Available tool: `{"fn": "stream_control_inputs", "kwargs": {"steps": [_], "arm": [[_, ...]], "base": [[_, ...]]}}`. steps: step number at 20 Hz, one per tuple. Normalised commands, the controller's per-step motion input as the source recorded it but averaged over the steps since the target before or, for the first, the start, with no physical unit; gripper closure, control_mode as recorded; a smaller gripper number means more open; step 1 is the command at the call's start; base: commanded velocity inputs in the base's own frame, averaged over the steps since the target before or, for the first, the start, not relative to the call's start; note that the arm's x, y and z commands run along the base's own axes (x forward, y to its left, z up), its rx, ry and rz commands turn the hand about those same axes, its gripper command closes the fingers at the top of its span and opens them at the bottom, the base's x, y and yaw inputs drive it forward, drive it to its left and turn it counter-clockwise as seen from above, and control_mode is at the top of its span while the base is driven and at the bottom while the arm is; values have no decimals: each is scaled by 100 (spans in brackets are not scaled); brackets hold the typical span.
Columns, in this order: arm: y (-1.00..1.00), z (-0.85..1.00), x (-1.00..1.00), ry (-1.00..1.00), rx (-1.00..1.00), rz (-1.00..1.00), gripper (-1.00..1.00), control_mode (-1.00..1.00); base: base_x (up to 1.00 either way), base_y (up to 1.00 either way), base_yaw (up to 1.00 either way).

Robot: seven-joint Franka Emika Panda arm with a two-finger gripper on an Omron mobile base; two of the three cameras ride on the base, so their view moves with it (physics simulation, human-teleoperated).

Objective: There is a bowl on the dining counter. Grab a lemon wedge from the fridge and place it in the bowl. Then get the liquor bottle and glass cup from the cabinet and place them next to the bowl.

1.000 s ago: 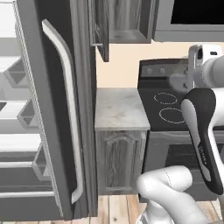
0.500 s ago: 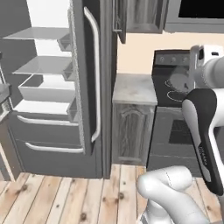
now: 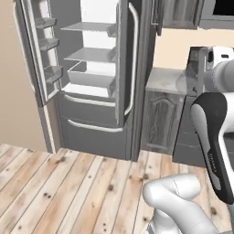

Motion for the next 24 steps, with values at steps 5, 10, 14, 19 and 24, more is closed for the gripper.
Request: {"fn": "stream_control_inputs", "kwargs": {"steps": [5, 10, 14, 19, 24], "arm": [[0, 0, 0, 0, 0, 0, 100, 100], [0, 0, 0, 0, 0, 0, 100, 100], [0, 0, 0, 0, 0, 0, 100, 100], [0, 0, 0, 0, 0, 0, 100, 100], [0, 0, 0, 0, 0, 0, 100, 100]], "base": [[-85, 27, 37], [-49, 42, 47], [-11, 48, 55], [20, -6, 54], [42, -44, 50]]}}
